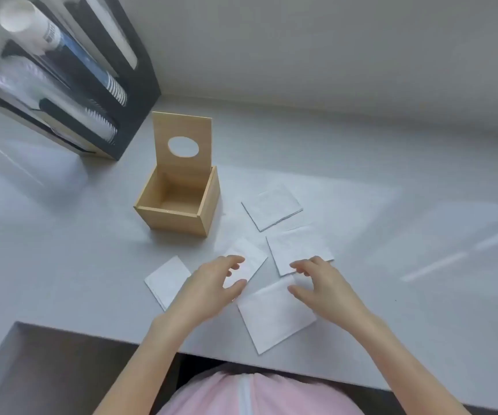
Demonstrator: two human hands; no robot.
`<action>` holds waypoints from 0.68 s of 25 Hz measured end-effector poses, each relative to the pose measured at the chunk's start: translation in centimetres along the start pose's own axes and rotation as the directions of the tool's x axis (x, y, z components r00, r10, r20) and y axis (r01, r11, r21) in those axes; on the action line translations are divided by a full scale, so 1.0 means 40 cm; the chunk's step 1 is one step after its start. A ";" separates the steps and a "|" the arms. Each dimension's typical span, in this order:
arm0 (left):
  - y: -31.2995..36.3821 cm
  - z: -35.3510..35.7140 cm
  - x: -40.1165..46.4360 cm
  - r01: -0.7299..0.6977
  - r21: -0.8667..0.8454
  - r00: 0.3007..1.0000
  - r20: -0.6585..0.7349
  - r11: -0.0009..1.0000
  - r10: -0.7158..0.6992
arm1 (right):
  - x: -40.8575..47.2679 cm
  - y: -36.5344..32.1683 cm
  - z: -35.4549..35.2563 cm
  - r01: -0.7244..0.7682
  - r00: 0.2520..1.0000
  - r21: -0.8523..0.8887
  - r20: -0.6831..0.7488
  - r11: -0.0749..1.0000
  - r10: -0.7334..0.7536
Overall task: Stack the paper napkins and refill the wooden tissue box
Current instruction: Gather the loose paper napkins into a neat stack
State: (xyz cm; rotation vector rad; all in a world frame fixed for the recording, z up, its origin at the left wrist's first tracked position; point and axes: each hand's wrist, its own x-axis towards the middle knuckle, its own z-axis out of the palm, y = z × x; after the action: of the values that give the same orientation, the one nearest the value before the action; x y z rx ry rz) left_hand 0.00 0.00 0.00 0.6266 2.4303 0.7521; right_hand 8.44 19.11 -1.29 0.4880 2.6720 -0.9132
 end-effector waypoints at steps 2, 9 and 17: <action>0.006 0.031 0.007 0.006 0.022 1.000 0.004 1.000 -0.006 | 0.009 0.007 0.013 -0.029 1.000 0.020 -0.003 0.999 0.029; -0.001 0.145 0.023 0.009 0.160 1.000 -0.029 0.987 -0.004 | 0.016 0.009 0.058 -0.022 0.999 -0.121 -0.028 0.992 0.019; 0.013 0.154 0.036 0.059 0.207 0.998 -0.039 0.977 -0.052 | 0.012 0.028 0.071 -0.001 0.999 -0.071 -0.039 0.997 -0.002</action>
State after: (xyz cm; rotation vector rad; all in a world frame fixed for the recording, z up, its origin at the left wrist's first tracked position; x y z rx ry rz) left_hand 2.66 3.50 -4.55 0.6260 2.5667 0.4928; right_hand 8.86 18.25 -4.25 0.4945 2.7289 -0.8134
